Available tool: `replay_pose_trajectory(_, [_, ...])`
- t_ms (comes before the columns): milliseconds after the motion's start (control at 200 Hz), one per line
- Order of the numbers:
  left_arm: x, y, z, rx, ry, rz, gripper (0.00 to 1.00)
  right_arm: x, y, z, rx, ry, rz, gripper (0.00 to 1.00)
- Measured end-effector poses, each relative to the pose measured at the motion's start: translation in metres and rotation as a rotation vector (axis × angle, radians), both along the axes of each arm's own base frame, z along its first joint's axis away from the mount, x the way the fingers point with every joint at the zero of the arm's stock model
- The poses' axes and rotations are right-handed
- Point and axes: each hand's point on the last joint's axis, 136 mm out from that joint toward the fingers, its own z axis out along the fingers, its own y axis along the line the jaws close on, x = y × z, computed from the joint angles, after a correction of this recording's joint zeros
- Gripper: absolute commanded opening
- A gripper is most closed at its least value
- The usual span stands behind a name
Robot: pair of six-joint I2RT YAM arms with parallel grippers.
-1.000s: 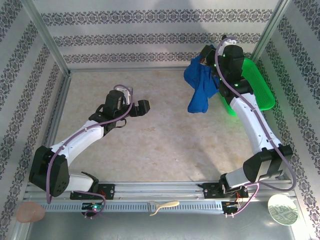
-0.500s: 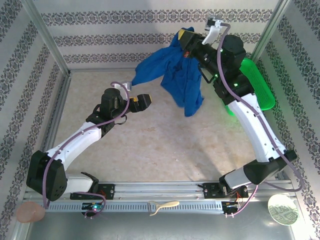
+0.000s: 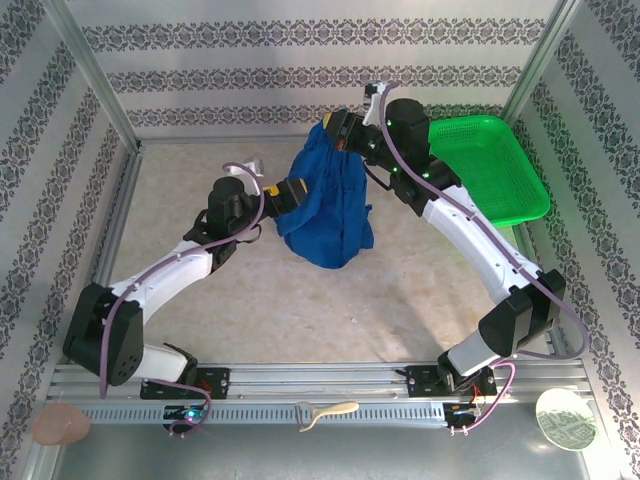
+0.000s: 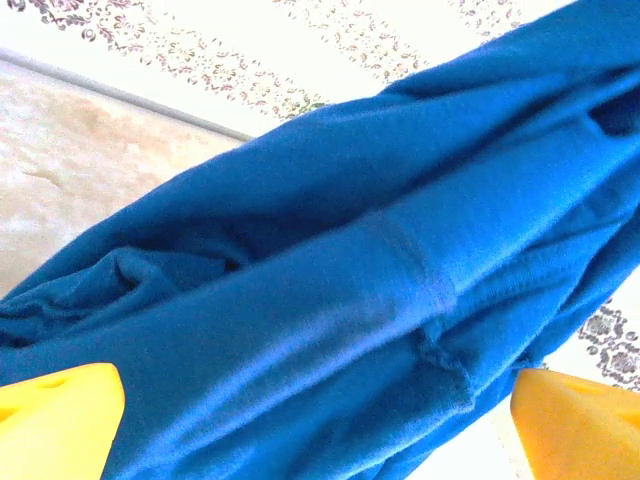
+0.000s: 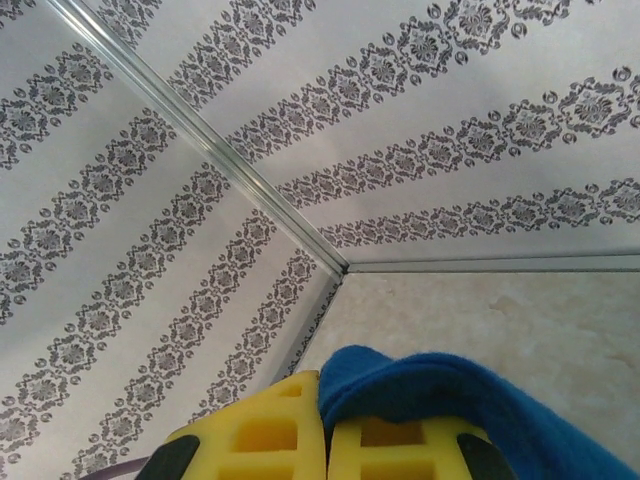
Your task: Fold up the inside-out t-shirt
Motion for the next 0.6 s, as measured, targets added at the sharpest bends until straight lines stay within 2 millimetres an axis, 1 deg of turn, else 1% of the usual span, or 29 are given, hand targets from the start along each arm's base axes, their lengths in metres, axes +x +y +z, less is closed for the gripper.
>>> replay_pose_trajectory(75, [0.006,-0.004,-0.008,-0.021,0.016,0.0,0.99,-0.006,-0.001,-0.002,-0.001,0.003,0.003,0.0])
replay_pose_trajectory(155, [0.009,-0.009,-0.014,-0.034,0.025,-0.008,0.99,-0.014,-0.004,0.001,0.003,-0.003,0.006,0.0])
replay_pose_trajectory(215, [0.006,-0.017,-0.016,-0.036,0.028,-0.027,0.99,-0.021,-0.007,0.006,0.008,-0.013,0.007,0.0])
replay_pose_trajectory(305, [-0.002,-0.033,-0.013,-0.039,0.012,-0.068,0.99,-0.03,-0.012,0.012,0.015,-0.025,0.007,0.0])
replay_pose_trajectory(365, [-0.007,-0.045,-0.012,-0.035,-0.003,-0.099,0.87,-0.035,-0.015,0.013,0.017,-0.03,0.007,0.0])
replay_pose_trajectory(405, [-0.008,-0.05,-0.013,-0.029,-0.01,-0.114,0.72,-0.037,-0.016,0.014,0.018,-0.032,0.007,0.0])
replay_pose_trajectory(440, [-0.009,-0.054,-0.015,-0.021,-0.013,-0.127,0.53,-0.039,-0.017,0.015,0.02,-0.034,0.006,0.0])
replay_pose_trajectory(445, [-0.009,-0.055,-0.015,-0.022,-0.012,-0.127,0.52,-0.039,-0.017,0.015,0.02,-0.034,0.006,0.0])
replay_pose_trajectory(450, [-0.008,-0.055,-0.016,-0.022,-0.012,-0.127,0.47,-0.039,-0.017,0.015,0.02,-0.034,0.006,0.0])
replay_pose_trajectory(455, [-0.008,-0.055,-0.016,-0.021,-0.012,-0.127,0.45,-0.04,-0.017,0.015,0.02,-0.035,0.006,0.0])
replay_pose_trajectory(470, [-0.008,-0.056,-0.018,-0.014,-0.013,-0.132,0.32,-0.04,-0.018,0.016,0.02,-0.035,0.006,0.0])
replay_pose_trajectory(485, [-0.007,-0.056,-0.02,-0.008,-0.012,-0.131,0.21,-0.041,-0.018,0.016,0.02,-0.035,0.006,0.0])
replay_pose_trajectory(525, [-0.006,-0.057,-0.023,0.005,-0.012,-0.134,0.0,-0.042,-0.019,0.017,0.02,-0.035,0.005,0.0])
replay_pose_trajectory(599, [-0.004,-0.057,-0.024,0.031,-0.019,-0.138,0.0,-0.046,-0.022,0.019,0.019,-0.035,0.001,0.0])
